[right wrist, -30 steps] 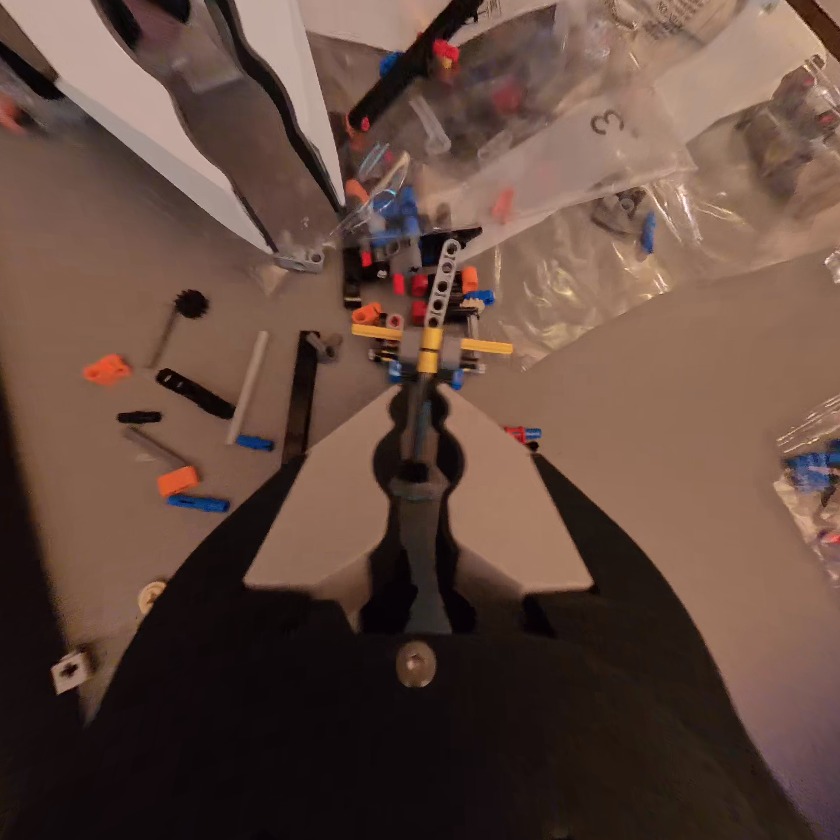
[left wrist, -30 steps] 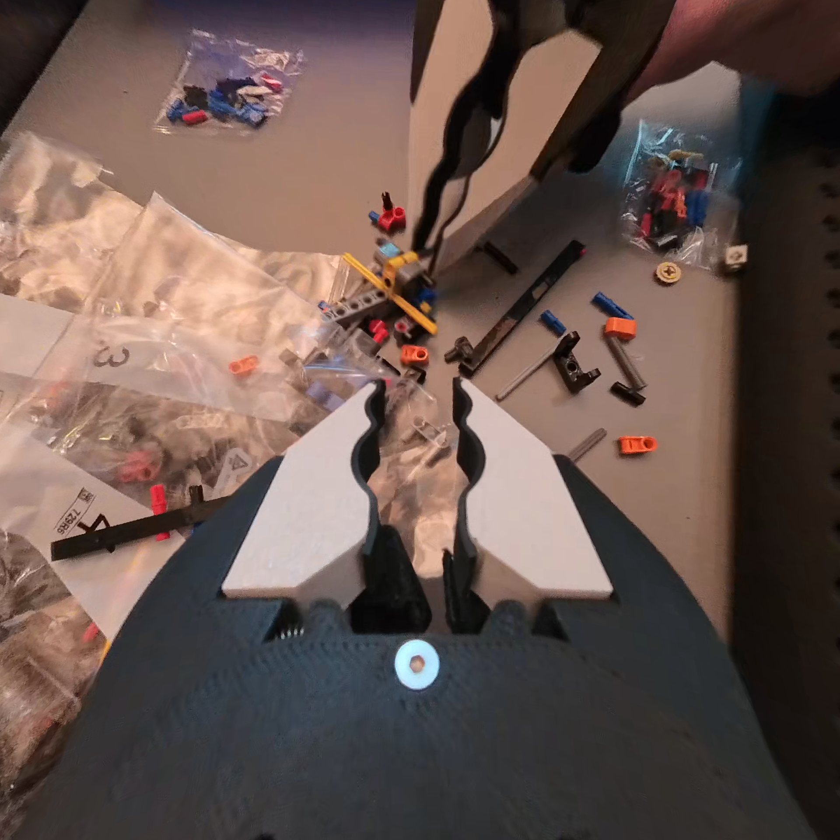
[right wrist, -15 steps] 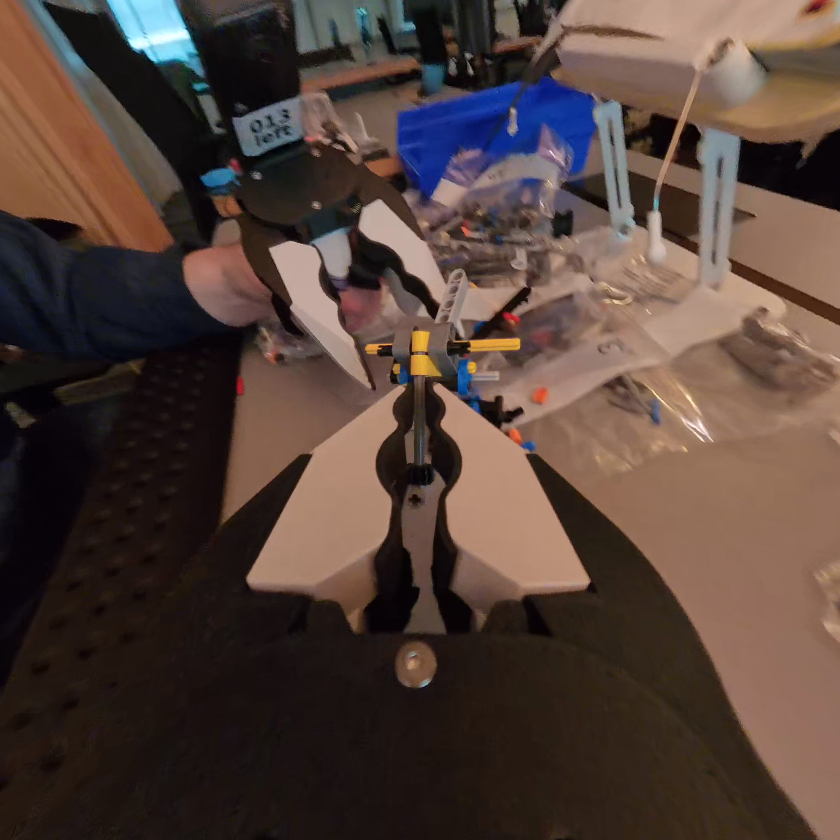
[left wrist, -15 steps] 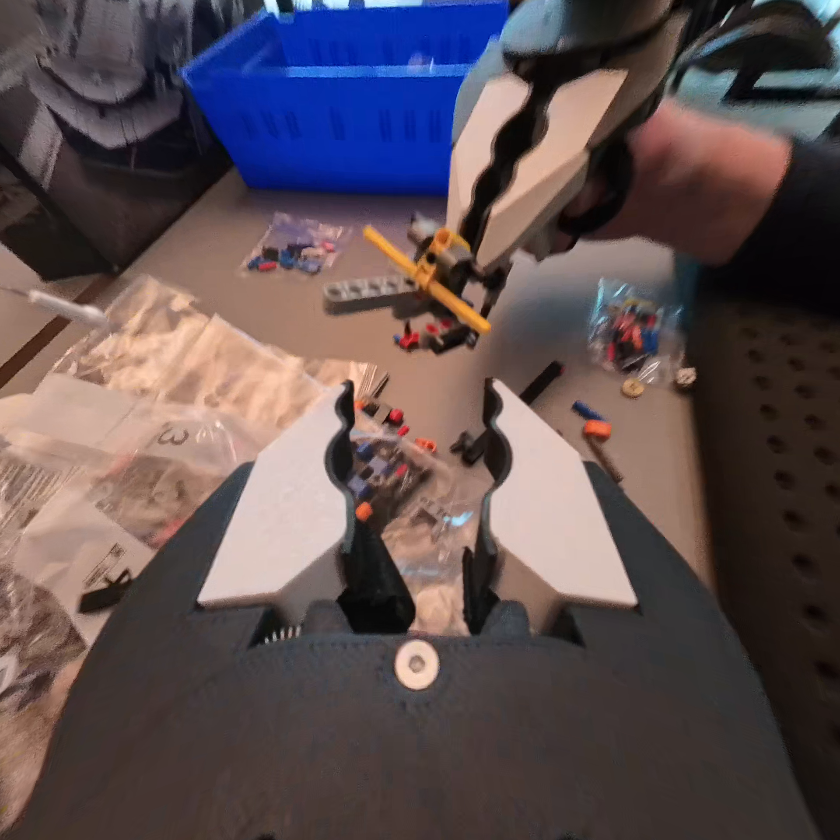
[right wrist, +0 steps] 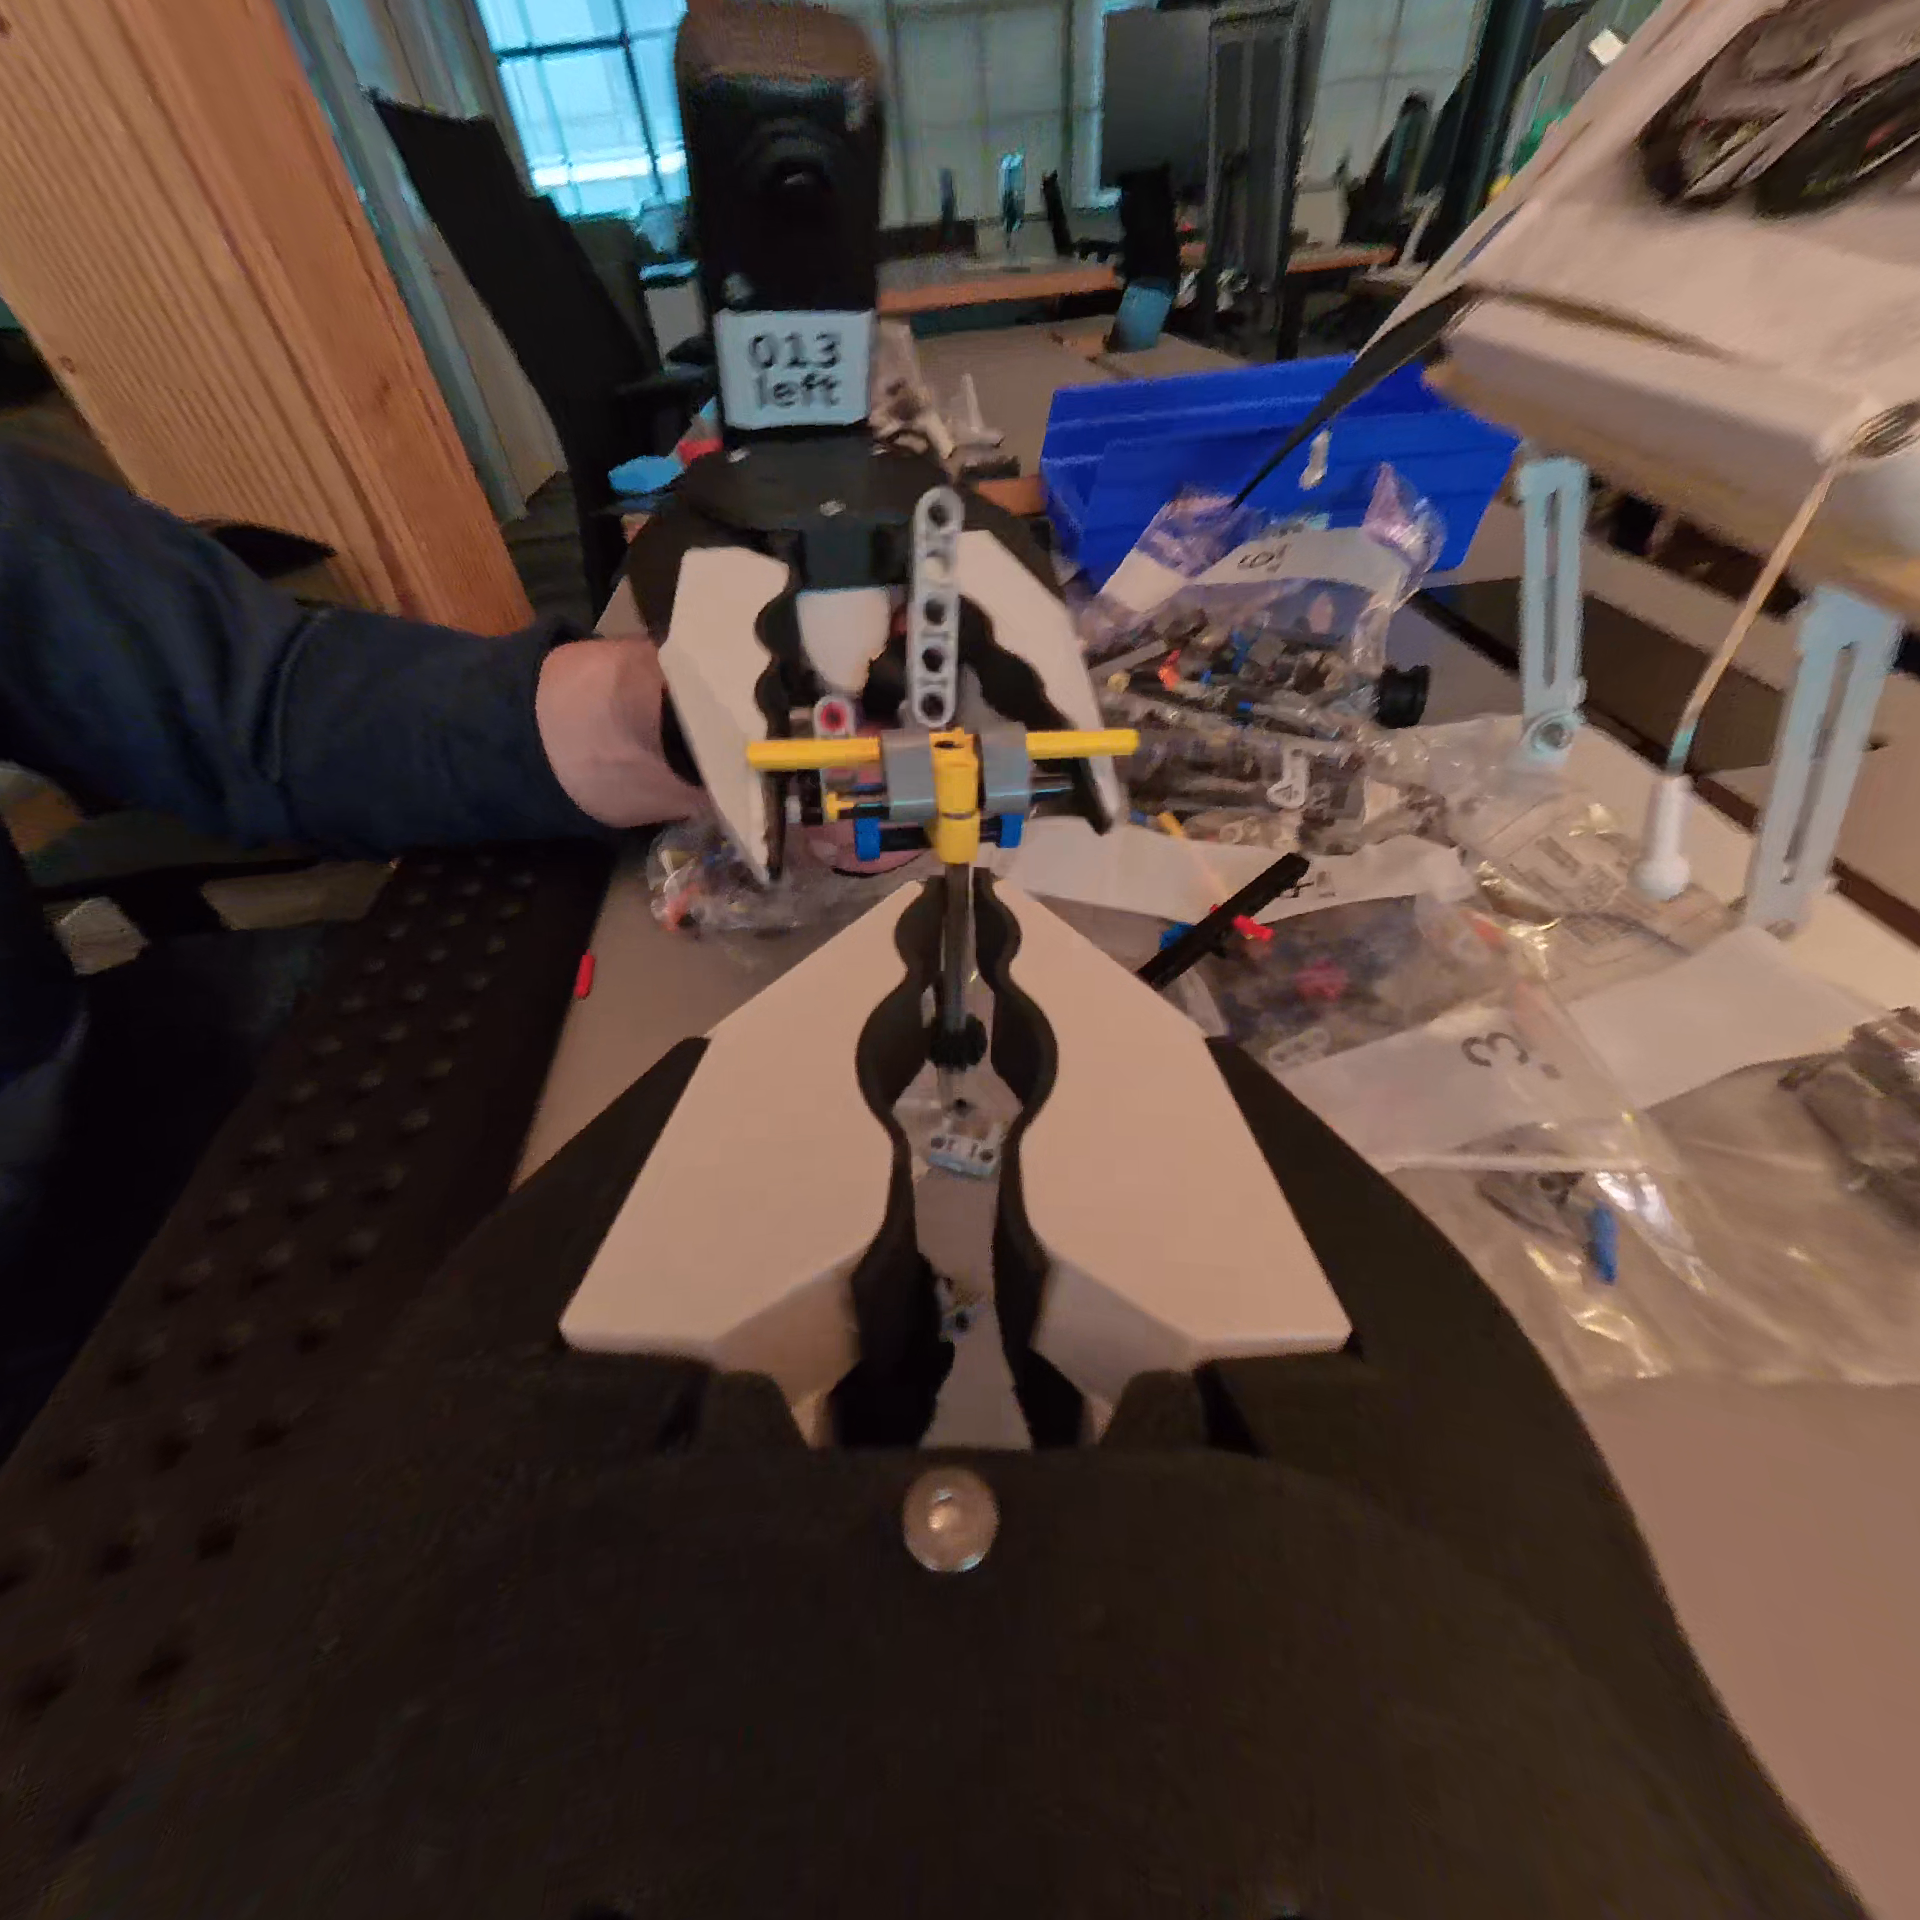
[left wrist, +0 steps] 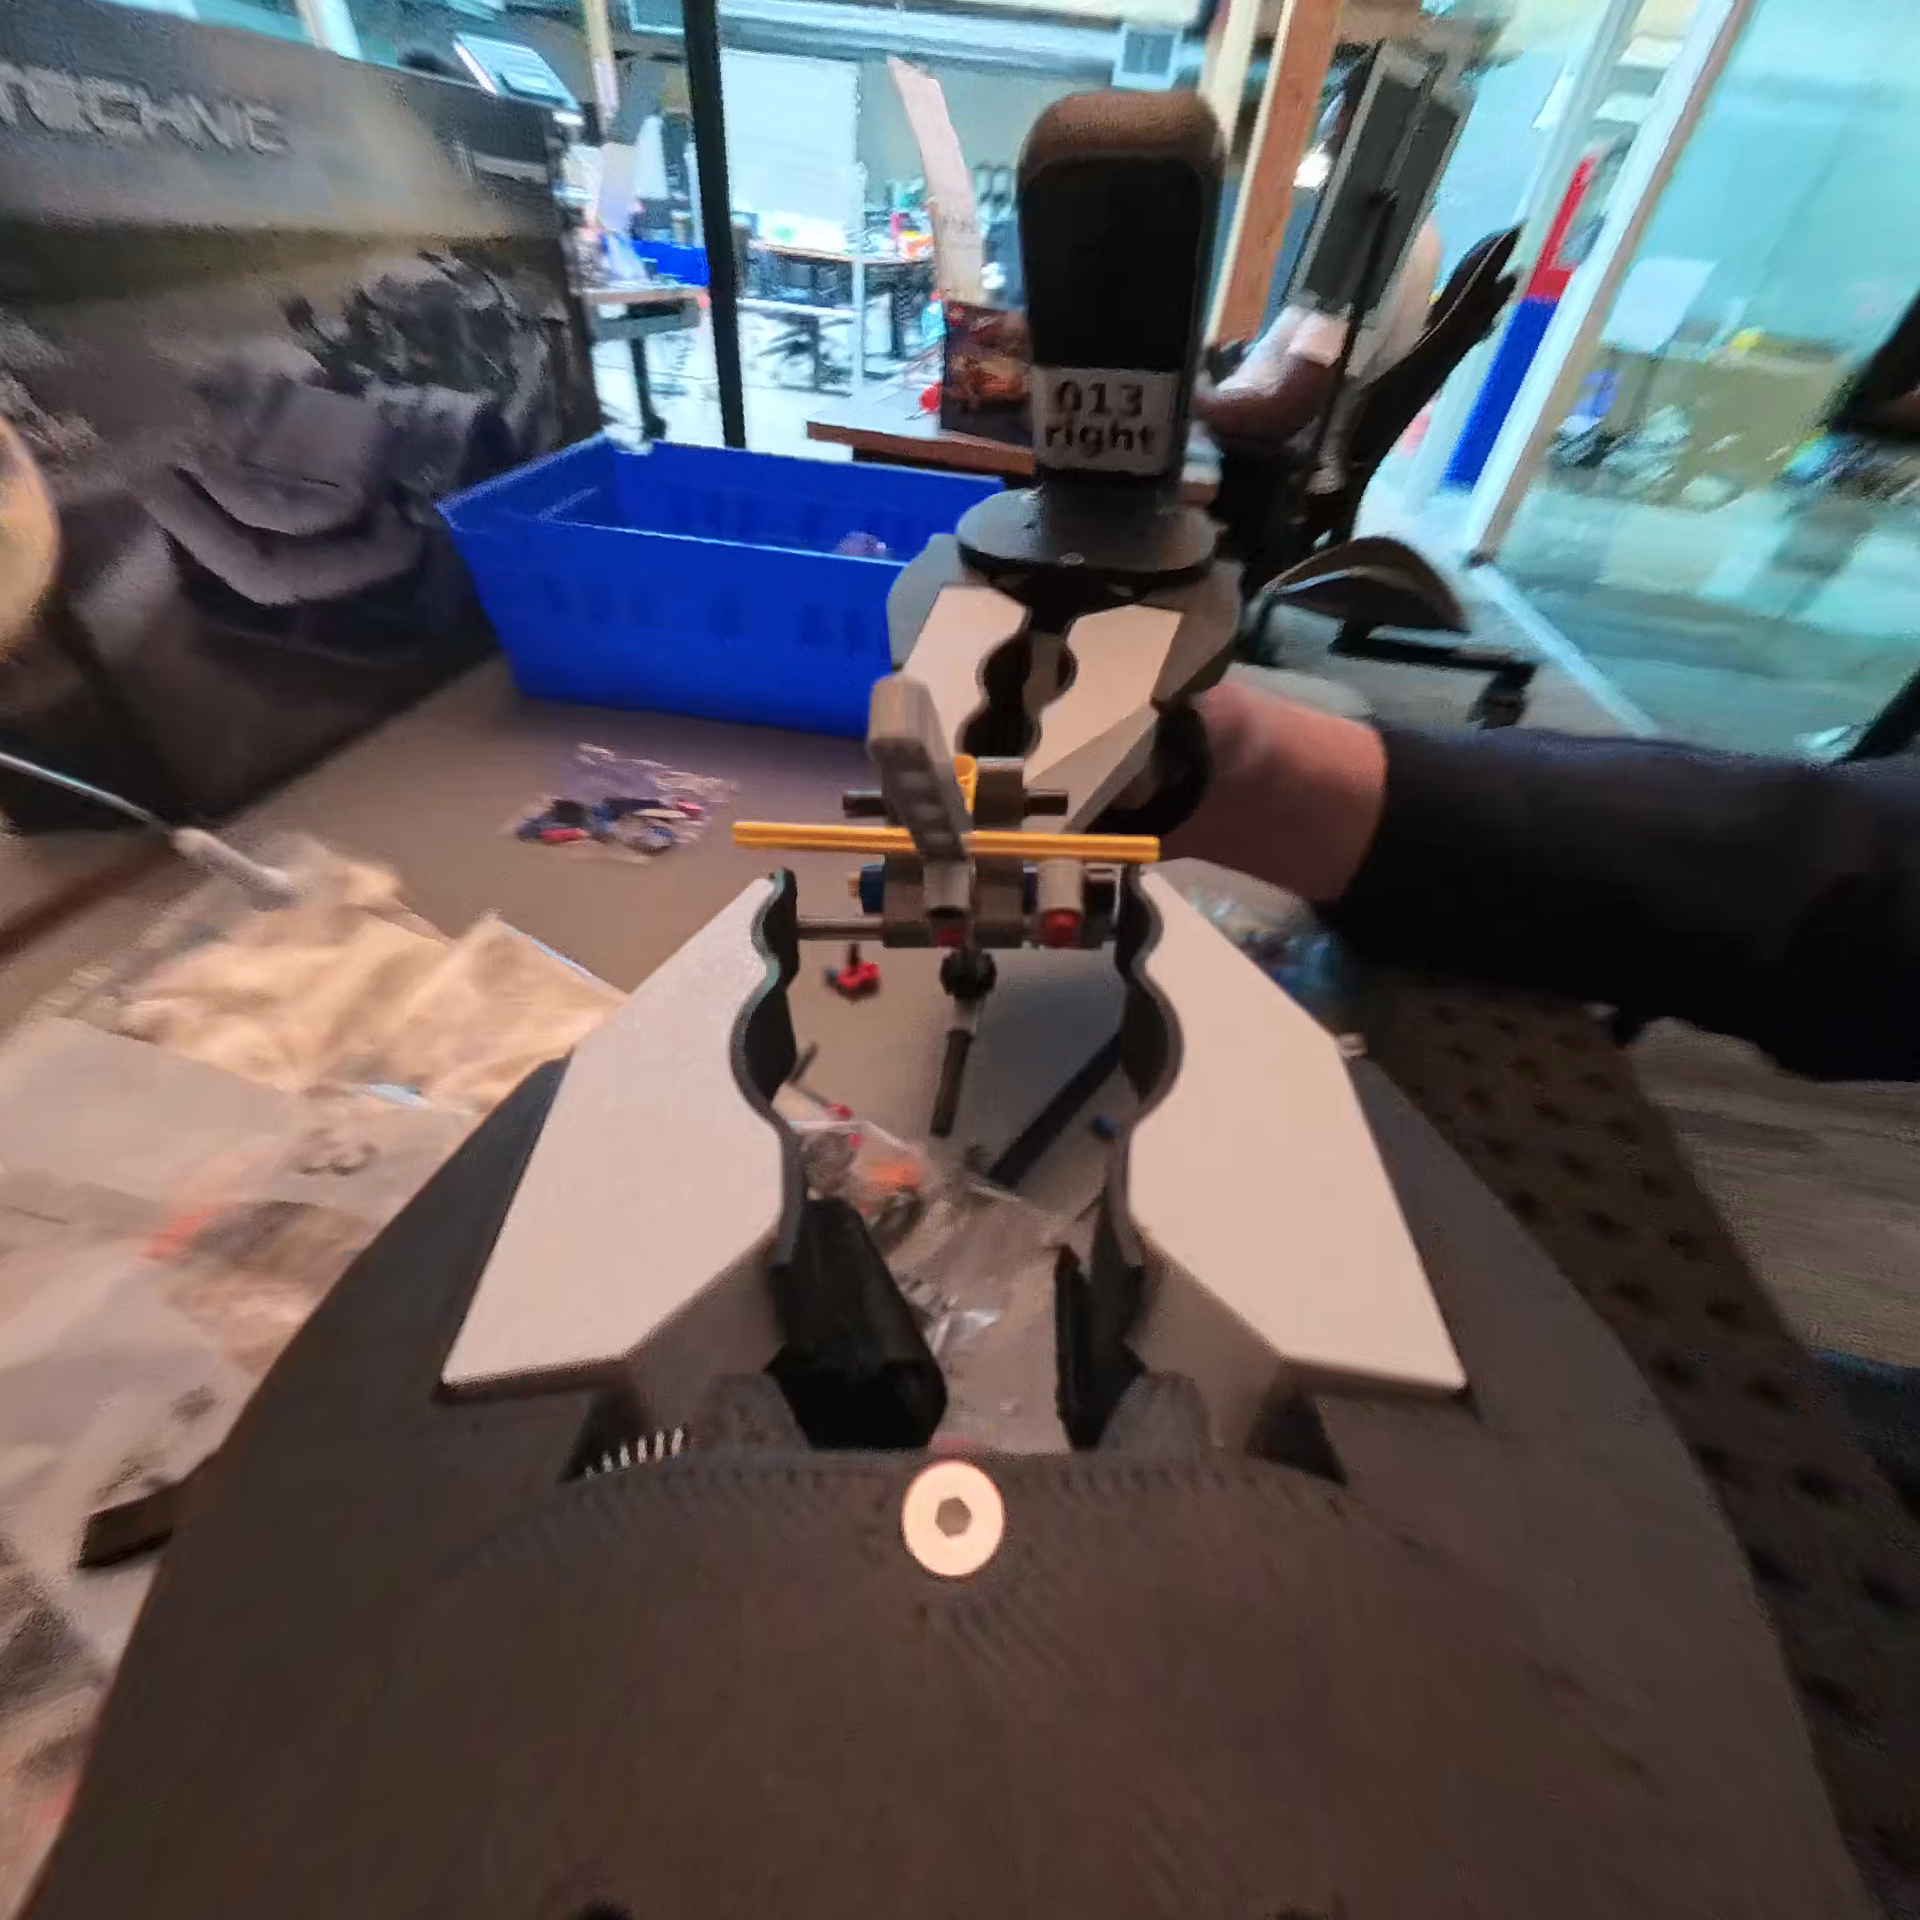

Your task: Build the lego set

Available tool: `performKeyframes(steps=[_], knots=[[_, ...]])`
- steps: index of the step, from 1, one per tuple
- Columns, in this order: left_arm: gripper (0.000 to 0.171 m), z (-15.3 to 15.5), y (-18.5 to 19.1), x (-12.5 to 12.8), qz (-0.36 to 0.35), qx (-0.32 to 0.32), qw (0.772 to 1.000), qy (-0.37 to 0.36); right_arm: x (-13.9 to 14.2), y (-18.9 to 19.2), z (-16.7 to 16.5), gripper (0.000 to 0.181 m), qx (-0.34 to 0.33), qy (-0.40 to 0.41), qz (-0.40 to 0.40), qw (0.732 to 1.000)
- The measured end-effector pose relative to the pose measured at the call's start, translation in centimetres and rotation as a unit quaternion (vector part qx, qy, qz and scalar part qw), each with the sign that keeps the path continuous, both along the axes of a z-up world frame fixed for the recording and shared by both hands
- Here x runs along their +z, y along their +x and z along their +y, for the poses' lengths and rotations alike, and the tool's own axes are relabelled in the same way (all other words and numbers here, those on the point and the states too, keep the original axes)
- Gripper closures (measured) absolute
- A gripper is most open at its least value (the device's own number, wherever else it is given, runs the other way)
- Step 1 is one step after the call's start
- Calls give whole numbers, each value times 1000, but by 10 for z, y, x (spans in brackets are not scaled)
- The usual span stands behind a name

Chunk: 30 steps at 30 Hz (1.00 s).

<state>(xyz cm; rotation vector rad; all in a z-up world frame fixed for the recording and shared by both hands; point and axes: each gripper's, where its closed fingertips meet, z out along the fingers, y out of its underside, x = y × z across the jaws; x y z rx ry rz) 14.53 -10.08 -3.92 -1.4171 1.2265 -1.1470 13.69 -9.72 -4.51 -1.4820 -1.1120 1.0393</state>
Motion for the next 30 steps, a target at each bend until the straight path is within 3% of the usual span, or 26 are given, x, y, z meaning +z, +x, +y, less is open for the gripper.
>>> performKeyframes(steps=[2,6,8,12,16,22,27,30], knots=[[110,-1,-1,-1,15,7,999,47,8,-1,-2,175,-4,11,12,1000],[111,0,-2,2,11,14,998,59,10,0,0,174,-42,55,-10,998],[111,2,-2,1,21,25,996,84,15,4,4,161,-57,57,3,997],[111,5,-5,2,47,56,984,164,33,11,-8,138,-23,48,58,997],[111,0,-1,-5,74,54,972,217,30,3,-17,129,-11,75,36,997],[111,-6,-1,-2,63,40,973,218,14,-7,-16,119,-33,130,-32,990],[111,-9,-1,-3,64,28,974,213,16,-9,-22,125,-39,167,-50,984],[111,-8,-2,-4,60,24,980,189,16,-10,-20,126,-41,145,-50,987]])
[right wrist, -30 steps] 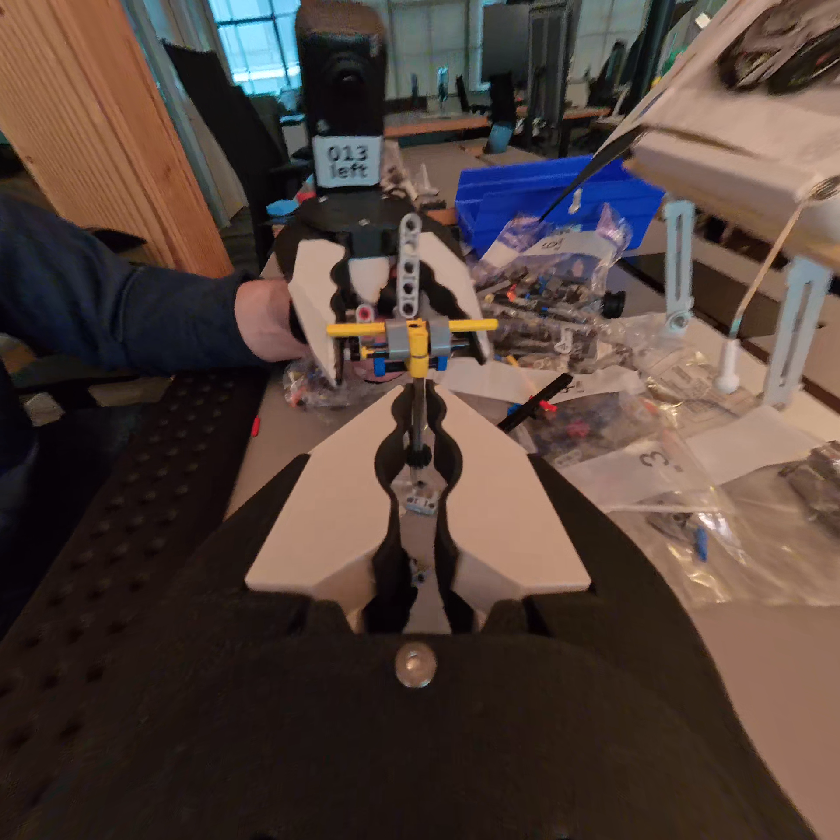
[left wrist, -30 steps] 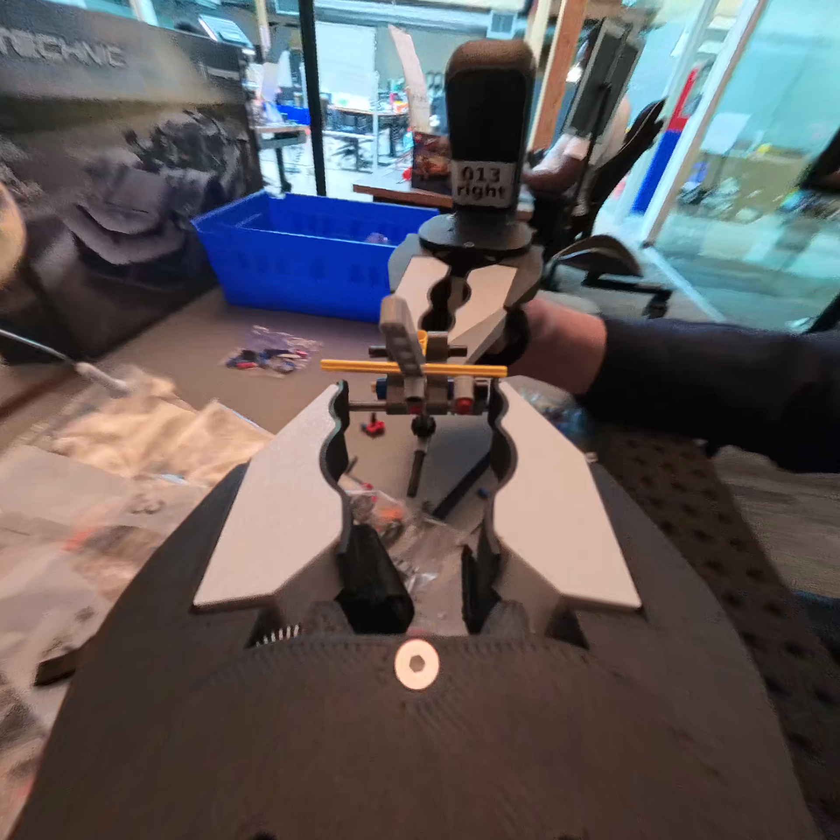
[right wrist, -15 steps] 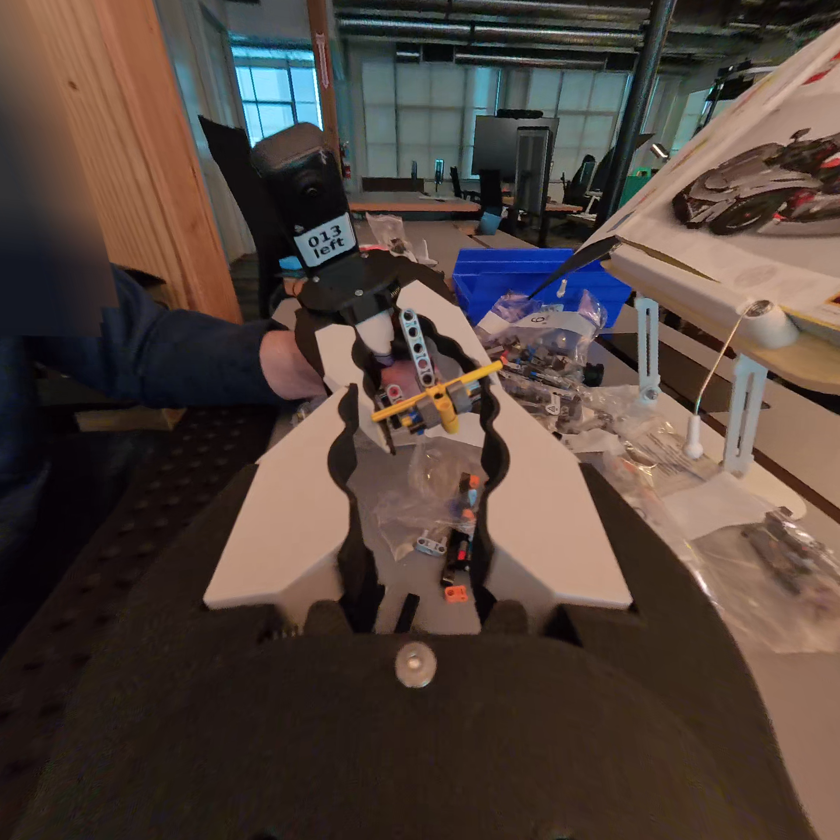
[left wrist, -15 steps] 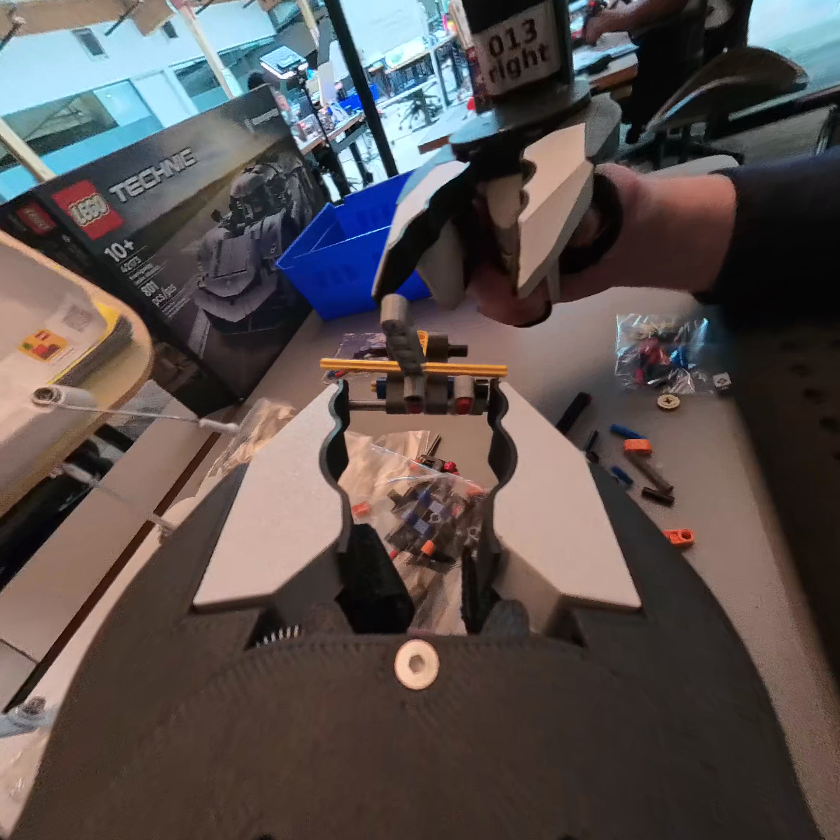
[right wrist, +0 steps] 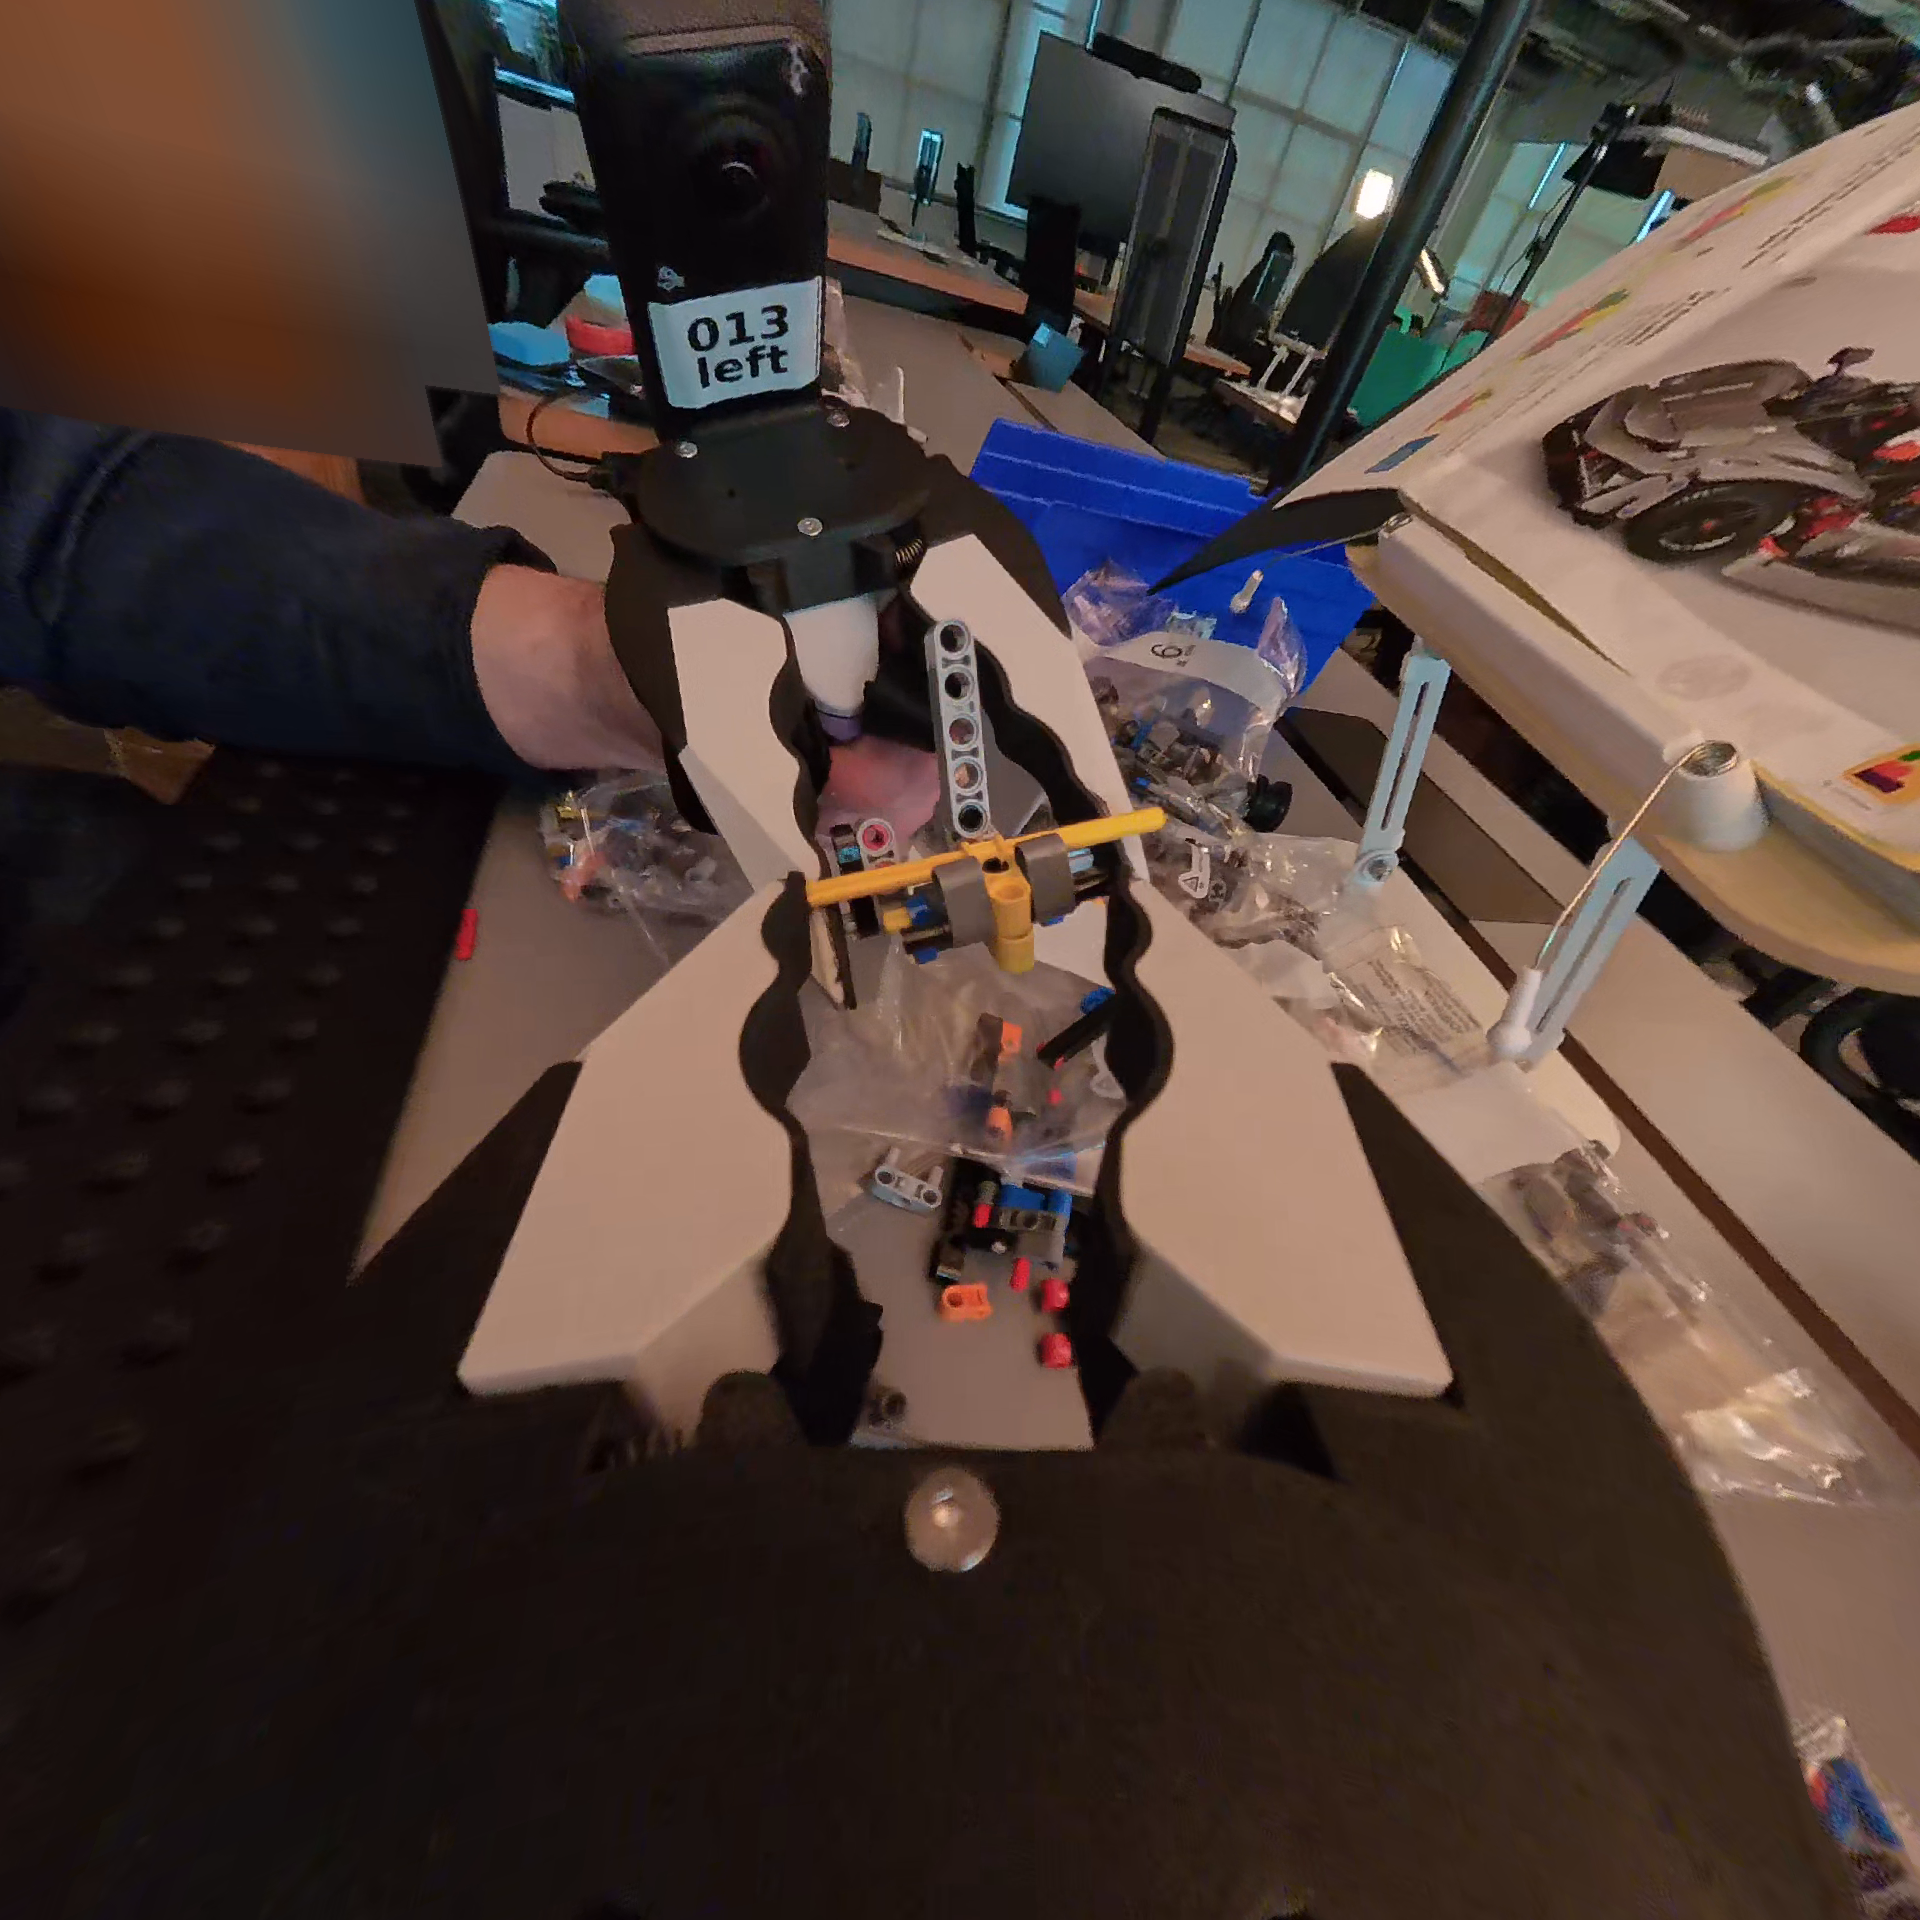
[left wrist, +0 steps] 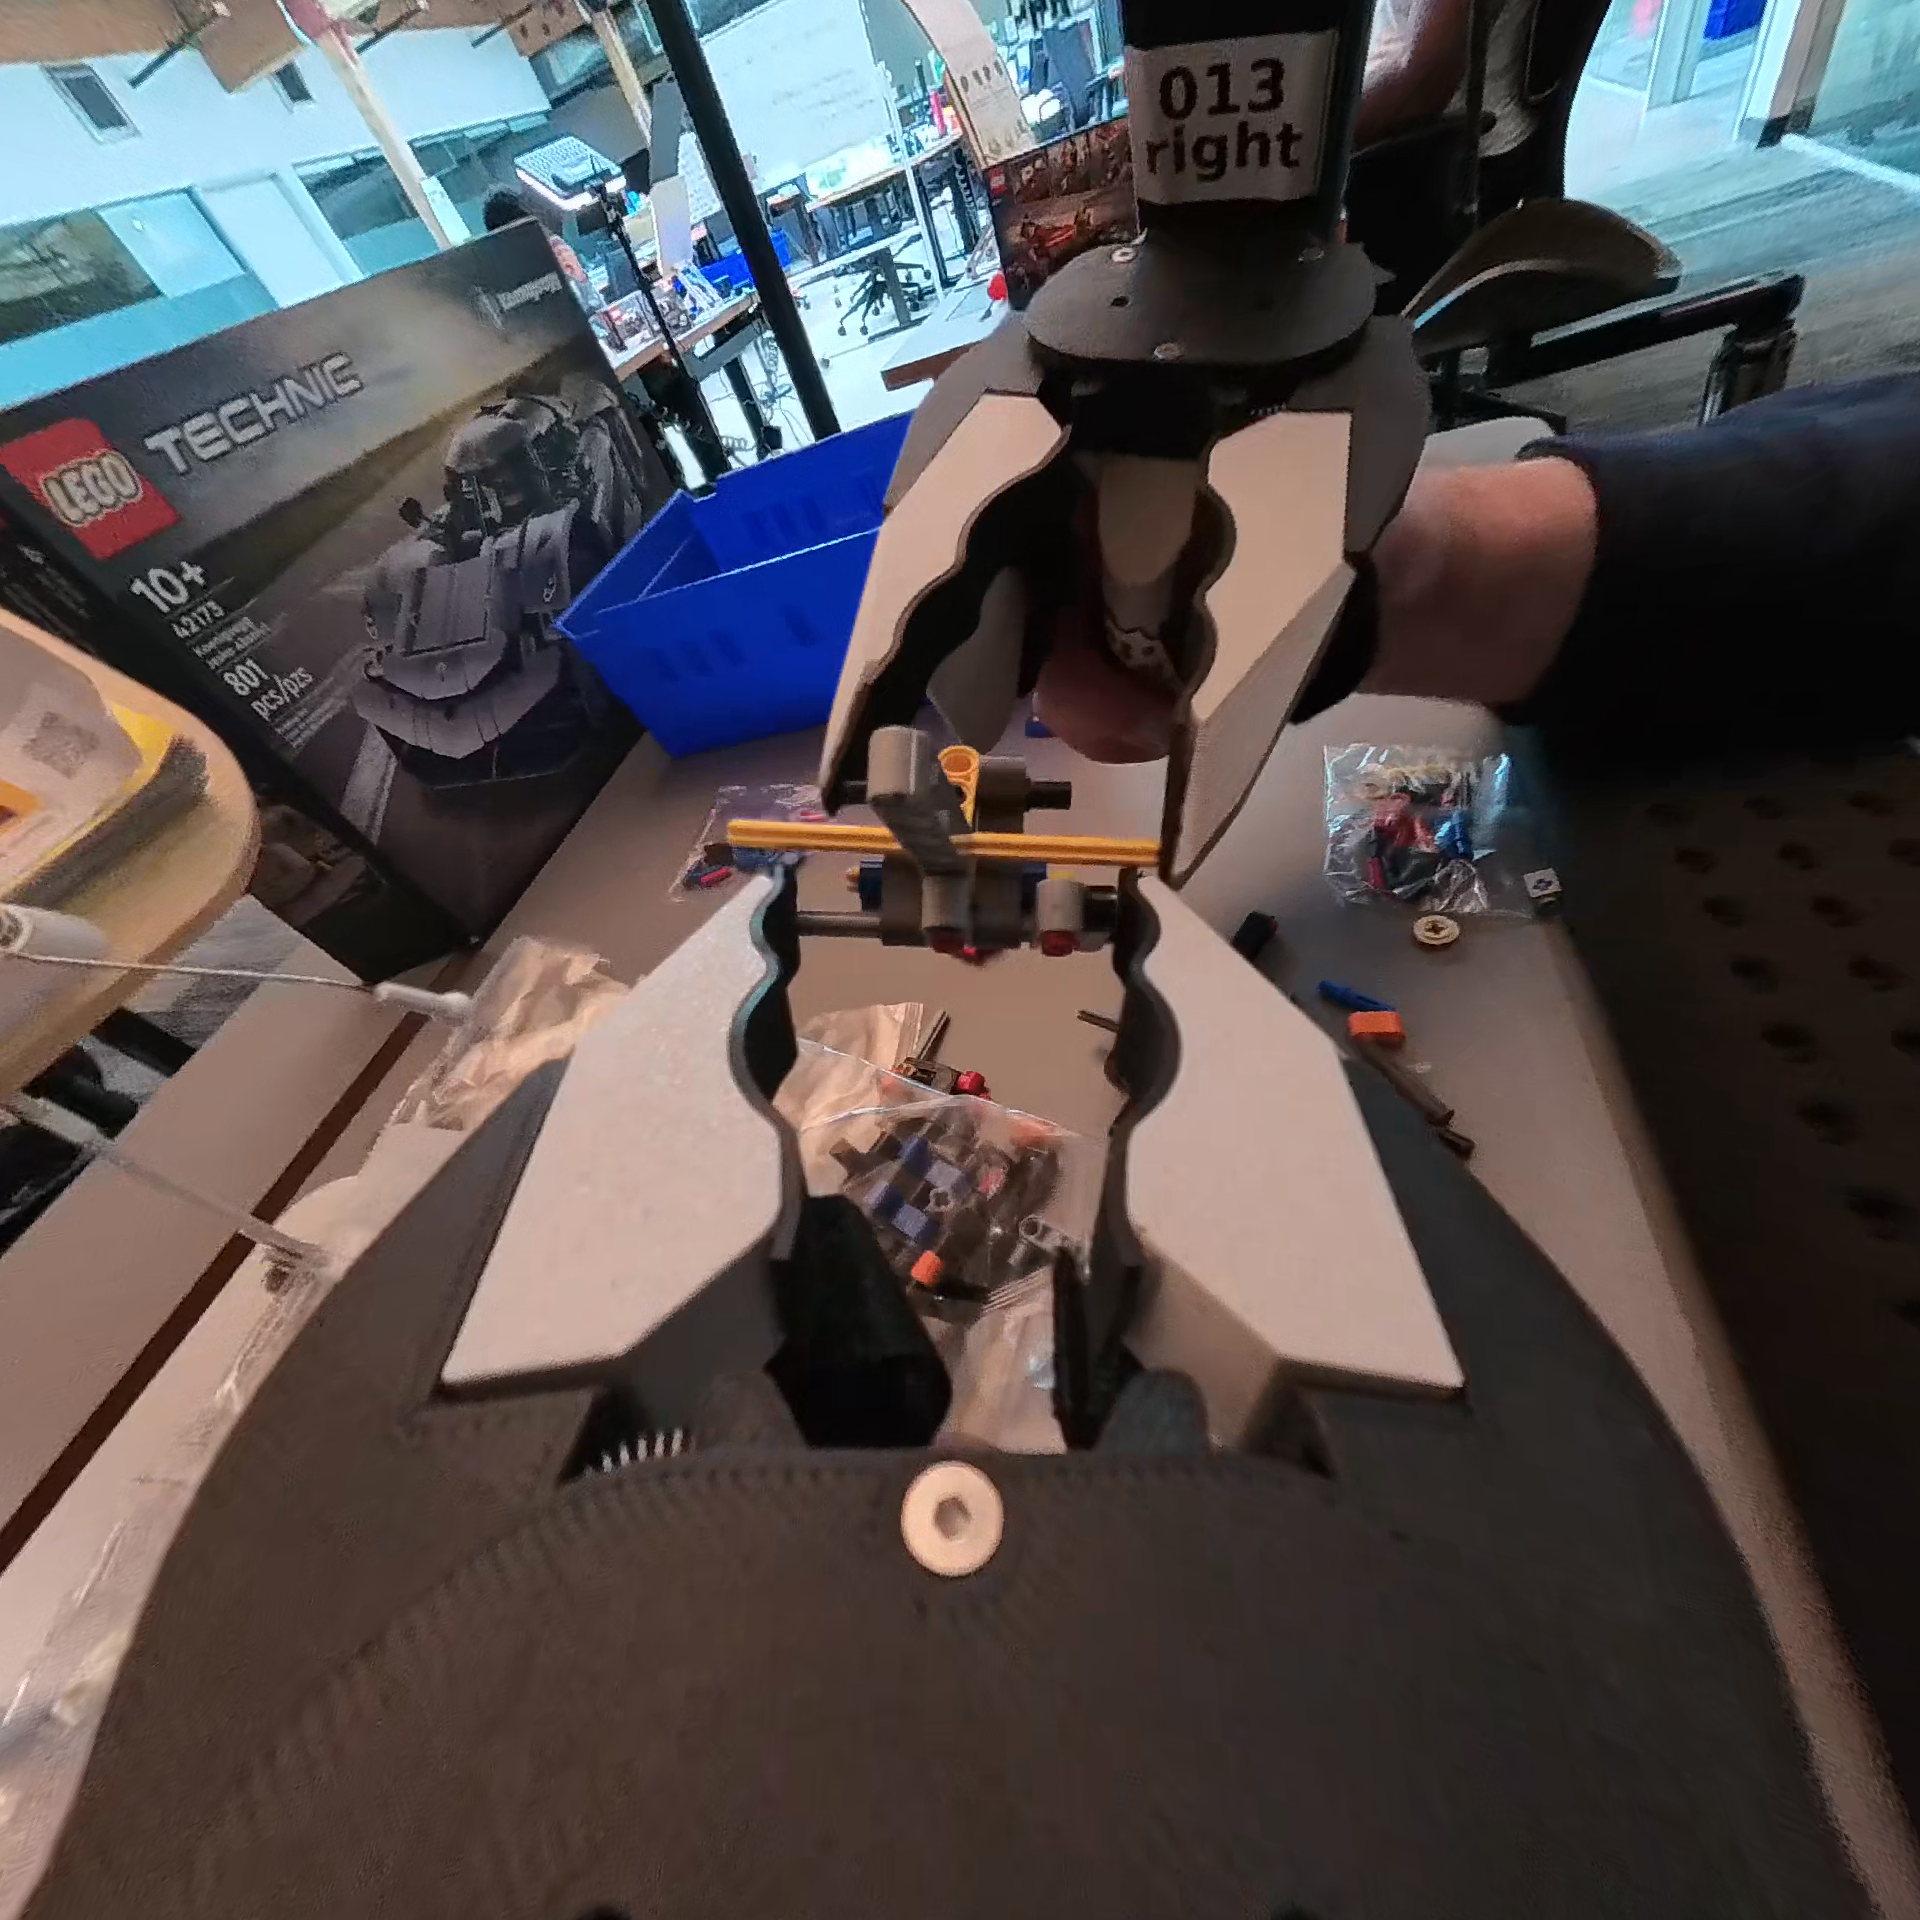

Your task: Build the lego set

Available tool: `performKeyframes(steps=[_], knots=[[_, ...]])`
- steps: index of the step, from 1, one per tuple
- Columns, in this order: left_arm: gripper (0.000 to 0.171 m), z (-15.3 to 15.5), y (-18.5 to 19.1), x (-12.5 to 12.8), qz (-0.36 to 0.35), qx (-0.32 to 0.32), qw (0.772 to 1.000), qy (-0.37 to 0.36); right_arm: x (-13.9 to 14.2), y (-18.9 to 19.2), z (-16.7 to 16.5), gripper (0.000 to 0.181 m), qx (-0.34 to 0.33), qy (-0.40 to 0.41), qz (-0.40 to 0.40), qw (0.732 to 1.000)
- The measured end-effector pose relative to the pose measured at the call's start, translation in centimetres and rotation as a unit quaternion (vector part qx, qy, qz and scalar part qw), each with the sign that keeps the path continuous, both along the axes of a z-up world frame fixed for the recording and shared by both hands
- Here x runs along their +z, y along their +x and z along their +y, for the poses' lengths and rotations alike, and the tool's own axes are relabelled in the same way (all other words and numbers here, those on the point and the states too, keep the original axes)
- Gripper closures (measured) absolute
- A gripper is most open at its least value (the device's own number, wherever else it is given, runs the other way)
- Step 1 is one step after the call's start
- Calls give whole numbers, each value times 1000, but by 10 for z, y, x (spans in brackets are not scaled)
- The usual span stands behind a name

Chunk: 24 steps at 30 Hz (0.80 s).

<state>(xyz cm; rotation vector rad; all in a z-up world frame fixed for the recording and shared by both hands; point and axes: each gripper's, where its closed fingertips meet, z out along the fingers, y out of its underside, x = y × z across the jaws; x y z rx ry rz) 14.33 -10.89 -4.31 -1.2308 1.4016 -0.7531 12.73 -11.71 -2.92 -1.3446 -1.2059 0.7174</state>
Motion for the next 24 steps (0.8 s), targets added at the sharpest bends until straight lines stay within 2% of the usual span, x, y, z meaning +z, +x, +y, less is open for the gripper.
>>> performKeyframes(steps=[8,9,10,13,18,21,23,24], knots=[[112,1,0,-7,15,1,1000,-20,-5,2,3,129,-21,-38,-12,999],[112,-7,1,-7,17,-23,999,-25,-6,6,8,151,-41,-50,-9,998],[112,-5,3,-9,20,-8,1000,-22,-7,8,9,153,-40,-51,-13,998],[112,-3,3,-17,47,-3,999,-6,-12,7,9,153,-48,-39,-31,998],[111,-10,2,-6,16,-27,999,-7,-4,7,3,151,-28,-23,-14,999],[112,-19,-2,-5,8,-72,996,-49,-1,7,-4,151,2,-32,2,999],[101,-17,-8,-2,-11,-86,990,-110,4,6,-11,151,33,-47,27,998],[104,-14,-11,-2,-15,-89,985,-145,7,6,-15,151,49,-52,39,997]])
